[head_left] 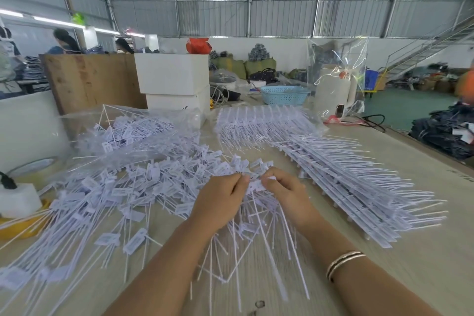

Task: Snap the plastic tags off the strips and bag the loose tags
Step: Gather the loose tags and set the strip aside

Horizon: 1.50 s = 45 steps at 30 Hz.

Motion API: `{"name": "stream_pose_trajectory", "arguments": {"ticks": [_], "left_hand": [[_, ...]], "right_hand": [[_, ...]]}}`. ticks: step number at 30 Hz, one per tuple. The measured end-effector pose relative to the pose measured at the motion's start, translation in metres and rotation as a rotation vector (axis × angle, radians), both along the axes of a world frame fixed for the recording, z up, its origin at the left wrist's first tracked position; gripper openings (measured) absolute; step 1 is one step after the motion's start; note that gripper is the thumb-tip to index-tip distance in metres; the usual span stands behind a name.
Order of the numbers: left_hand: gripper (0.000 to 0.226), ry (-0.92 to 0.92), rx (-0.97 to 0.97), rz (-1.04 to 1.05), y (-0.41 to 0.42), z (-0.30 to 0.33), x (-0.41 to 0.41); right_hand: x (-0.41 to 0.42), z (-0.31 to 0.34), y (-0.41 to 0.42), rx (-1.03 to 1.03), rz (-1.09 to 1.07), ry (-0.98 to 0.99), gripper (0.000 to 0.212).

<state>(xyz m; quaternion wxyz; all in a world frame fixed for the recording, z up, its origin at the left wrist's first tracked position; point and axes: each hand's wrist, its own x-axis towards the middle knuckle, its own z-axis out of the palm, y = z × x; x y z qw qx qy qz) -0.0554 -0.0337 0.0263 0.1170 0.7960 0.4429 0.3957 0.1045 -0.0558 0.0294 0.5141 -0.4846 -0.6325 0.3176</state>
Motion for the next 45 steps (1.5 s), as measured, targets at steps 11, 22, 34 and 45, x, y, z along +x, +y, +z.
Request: {"name": "stream_pose_trajectory", "arguments": {"ticks": [11,22,34,45], "left_hand": [[0.035,-0.248,-0.146,-0.117,0.001,0.003,0.004],[0.040,-0.536,-0.201,-0.077,0.003,0.008,-0.004],[0.017,-0.194,0.034,-0.065,-0.005,-0.004,0.016],[0.021,-0.133,0.116,0.050,-0.005,-0.002,0.015]], "right_hand": [[-0.004,0.001,0.000,0.257,-0.008,-0.079,0.015],[0.015,-0.002,0.004,0.022,-0.191,0.181,0.025],[0.007,-0.008,0.019,0.164,-0.462,-0.360,0.040],[-0.005,-0.005,0.006,0.132,-0.038,-0.168,0.024]]}}
